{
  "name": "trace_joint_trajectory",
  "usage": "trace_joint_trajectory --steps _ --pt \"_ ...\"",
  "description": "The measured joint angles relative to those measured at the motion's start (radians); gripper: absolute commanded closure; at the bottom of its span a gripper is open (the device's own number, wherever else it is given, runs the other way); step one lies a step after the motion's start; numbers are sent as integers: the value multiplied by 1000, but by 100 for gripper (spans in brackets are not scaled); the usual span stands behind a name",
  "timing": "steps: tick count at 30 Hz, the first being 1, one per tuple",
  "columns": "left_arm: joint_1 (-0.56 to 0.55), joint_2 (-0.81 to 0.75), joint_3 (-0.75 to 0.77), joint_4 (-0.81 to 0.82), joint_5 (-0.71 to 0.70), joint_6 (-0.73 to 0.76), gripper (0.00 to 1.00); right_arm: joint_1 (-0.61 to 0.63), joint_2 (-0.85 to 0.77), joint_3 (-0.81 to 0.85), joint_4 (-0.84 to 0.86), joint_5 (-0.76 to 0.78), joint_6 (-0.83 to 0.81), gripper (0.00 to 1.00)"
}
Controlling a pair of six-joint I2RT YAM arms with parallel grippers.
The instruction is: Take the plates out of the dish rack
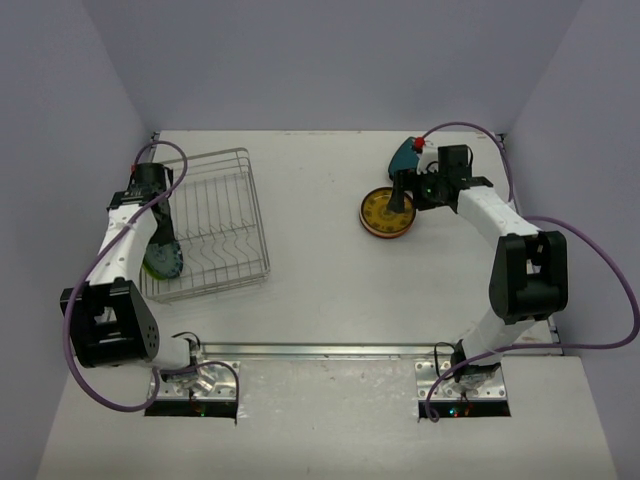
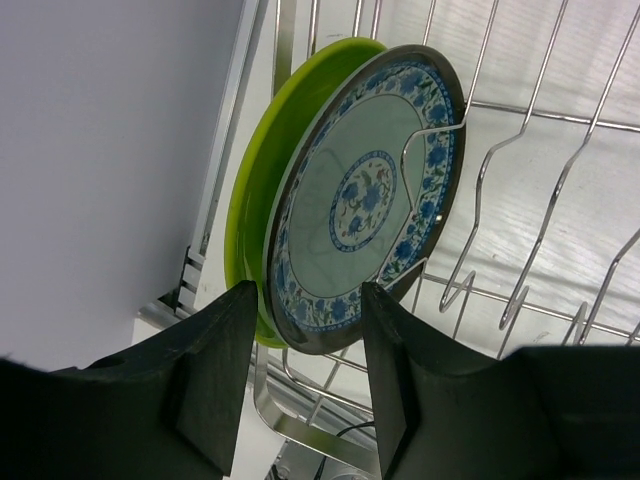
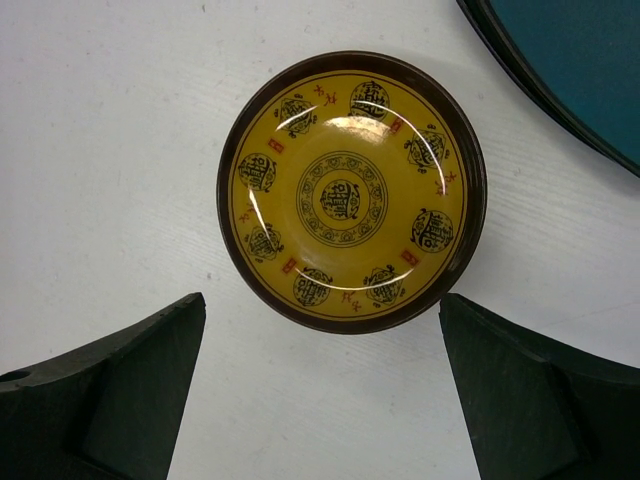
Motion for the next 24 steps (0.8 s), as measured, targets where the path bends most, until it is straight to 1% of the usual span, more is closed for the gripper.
trace_joint_trajectory --steps 2,5,9,10,12,18,21,24 --pt "0 14 0 0 -2 0 58 0 0 0 3 0 -2 1" --pt "1 33 0 1 -3 3 66 0 0 -1 8 1 -5 1" --pt "3 40 0 15 -17 22 86 0 0 -3 9 5 -8 1" --pt "5 40 0 20 -21 28 93 0 0 -4 9 5 -9 1" --pt "8 39 1 25 -25 40 100 0 0 -4 8 5 -9 1" --pt "10 32 24 13 3 64 100 0 0 -4 8 3 -8 1" --pt "2 29 76 6 14 75 100 0 -4 -4 7 0 -8 1" --pt "-21 23 166 -10 7 100 100 0 -10 -4 7 -6 -4 1"
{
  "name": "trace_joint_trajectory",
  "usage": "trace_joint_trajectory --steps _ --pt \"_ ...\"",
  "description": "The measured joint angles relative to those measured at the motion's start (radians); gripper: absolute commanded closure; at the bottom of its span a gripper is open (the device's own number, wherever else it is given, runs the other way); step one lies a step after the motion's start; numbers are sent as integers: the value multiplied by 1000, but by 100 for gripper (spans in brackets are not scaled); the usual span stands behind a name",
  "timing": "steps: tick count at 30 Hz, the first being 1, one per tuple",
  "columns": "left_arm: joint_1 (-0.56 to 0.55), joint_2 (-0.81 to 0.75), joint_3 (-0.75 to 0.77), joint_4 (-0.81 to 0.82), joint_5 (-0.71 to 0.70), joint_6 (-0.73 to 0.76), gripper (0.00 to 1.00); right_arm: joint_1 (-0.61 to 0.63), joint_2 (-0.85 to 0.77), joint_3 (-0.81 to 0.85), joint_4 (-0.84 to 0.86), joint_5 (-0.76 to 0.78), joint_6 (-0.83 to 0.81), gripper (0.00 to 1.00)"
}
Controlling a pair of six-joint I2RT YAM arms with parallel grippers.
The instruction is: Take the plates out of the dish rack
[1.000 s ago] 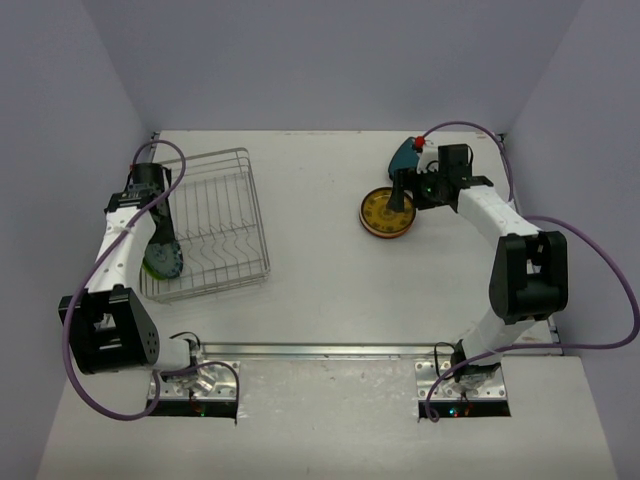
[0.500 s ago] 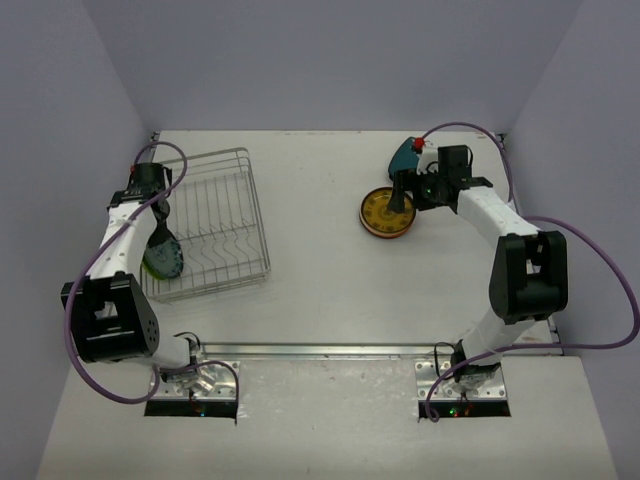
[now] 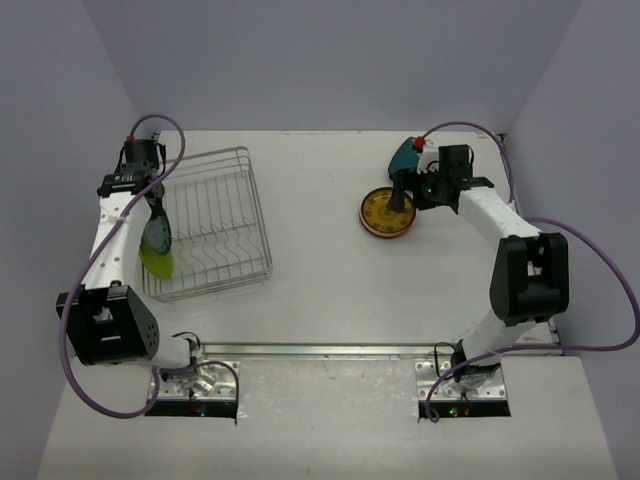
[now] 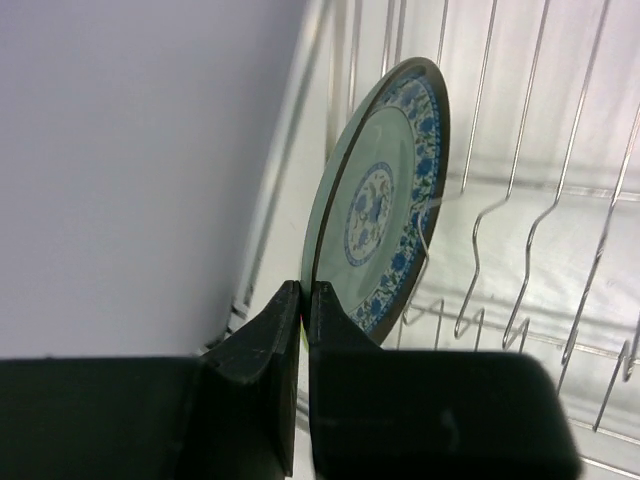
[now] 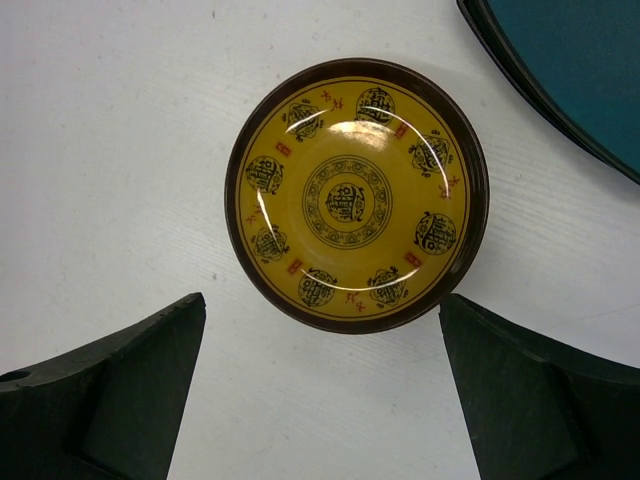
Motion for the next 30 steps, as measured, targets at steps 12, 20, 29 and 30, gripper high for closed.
trace_joint_trajectory --steps 12,20,29,30 --pt "-260 -125 223 43 63 70 100 14 -28 -1 34 -154 59 1" --pt "-259 -152 210 -6 613 4 100 90 -38 -8 214 -413 245 1" --pt "-286 -84 201 -43 936 -53 100 348 45 164 261 -478 309 5" --pt "-292 -80 201 -45 945 -54 100 362 56 179 262 -481 315 8"
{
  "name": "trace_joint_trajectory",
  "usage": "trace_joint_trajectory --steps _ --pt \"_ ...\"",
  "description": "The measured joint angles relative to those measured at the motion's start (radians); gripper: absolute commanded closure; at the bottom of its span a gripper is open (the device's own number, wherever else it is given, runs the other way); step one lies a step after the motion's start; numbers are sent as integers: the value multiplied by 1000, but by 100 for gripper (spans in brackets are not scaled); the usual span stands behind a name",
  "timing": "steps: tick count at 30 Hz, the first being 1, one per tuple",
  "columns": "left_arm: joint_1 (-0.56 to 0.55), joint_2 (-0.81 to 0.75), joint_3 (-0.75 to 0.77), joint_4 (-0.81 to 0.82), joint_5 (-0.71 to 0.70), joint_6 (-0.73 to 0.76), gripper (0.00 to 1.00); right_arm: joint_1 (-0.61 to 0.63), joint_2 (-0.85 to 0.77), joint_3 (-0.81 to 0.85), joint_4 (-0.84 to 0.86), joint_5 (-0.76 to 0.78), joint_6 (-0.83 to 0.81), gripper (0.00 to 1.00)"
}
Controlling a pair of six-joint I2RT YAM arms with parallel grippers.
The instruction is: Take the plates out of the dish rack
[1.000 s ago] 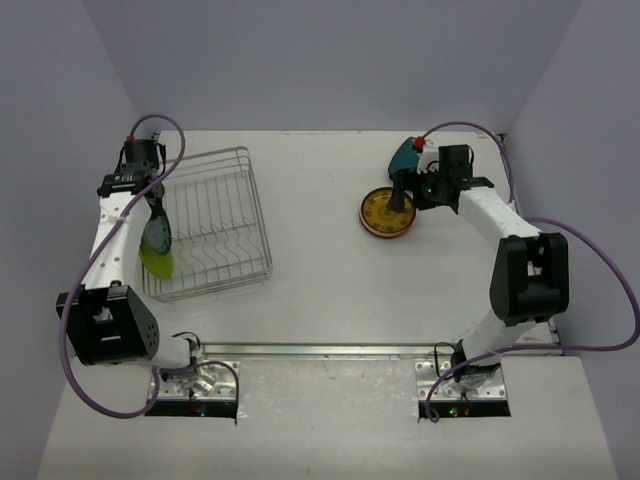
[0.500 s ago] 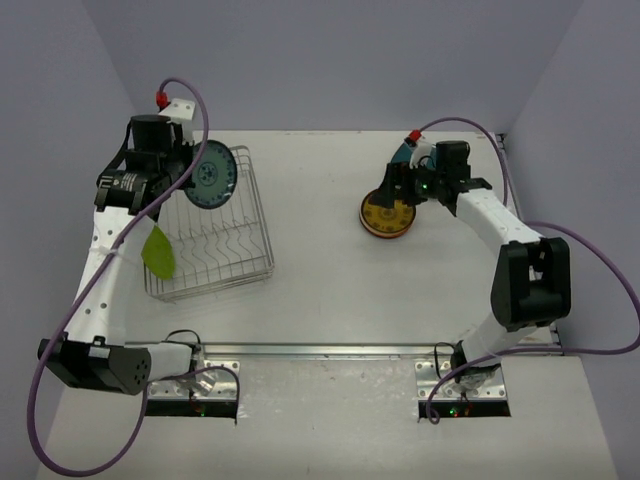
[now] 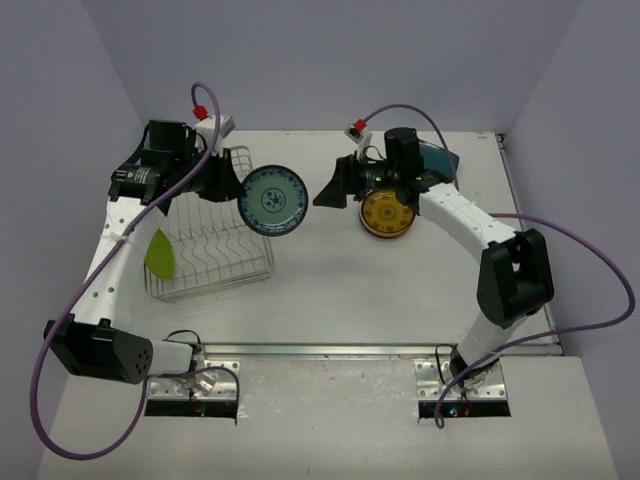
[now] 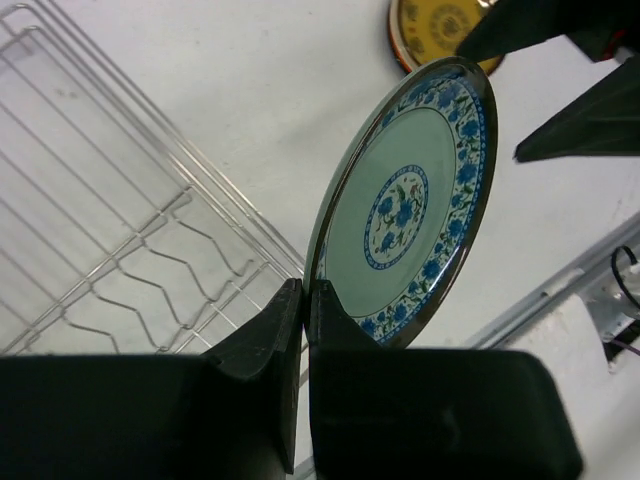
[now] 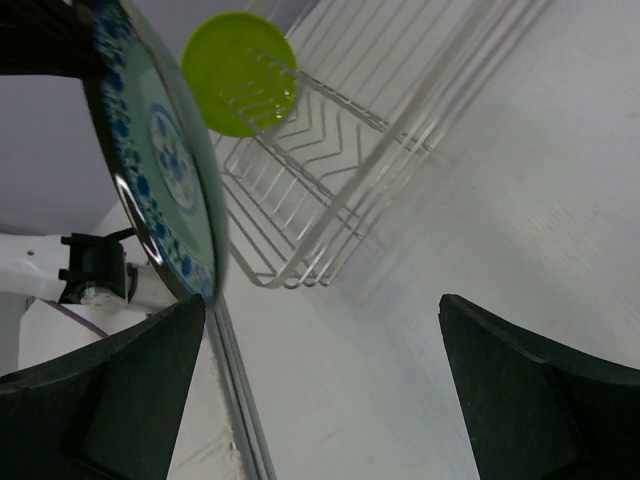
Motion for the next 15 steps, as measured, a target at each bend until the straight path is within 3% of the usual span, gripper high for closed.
trace_joint_trajectory --steps 2,5,7,8,9,10,11,12,15 --pt "-11 8 0 -3 19 -2 100 29 21 30 3 -6 13 18" --pt "-24 11 0 -6 38 -6 100 42 70 100 -14 -2 41 77" --pt "-25 12 0 0 31 -7 92 45 103 145 -22 3 57 95" --pt "-24 14 0 4 22 -6 86 47 113 159 -28 2 62 100" --pt "-22 16 0 6 11 -6 71 49 120 169 -33 2 66 100" --pt "-20 18 0 7 -7 -7 33 51 121 170 -38 6 63 100" --pt "-20 20 0 11 -20 -13 10 52 117 170 -47 9 59 100" --pt "-18 21 -1 14 -29 -16 0 54 113 167 -50 21 52 100" --pt "17 19 -1 12 -44 -58 0 31 84 115 -57 93 30 100"
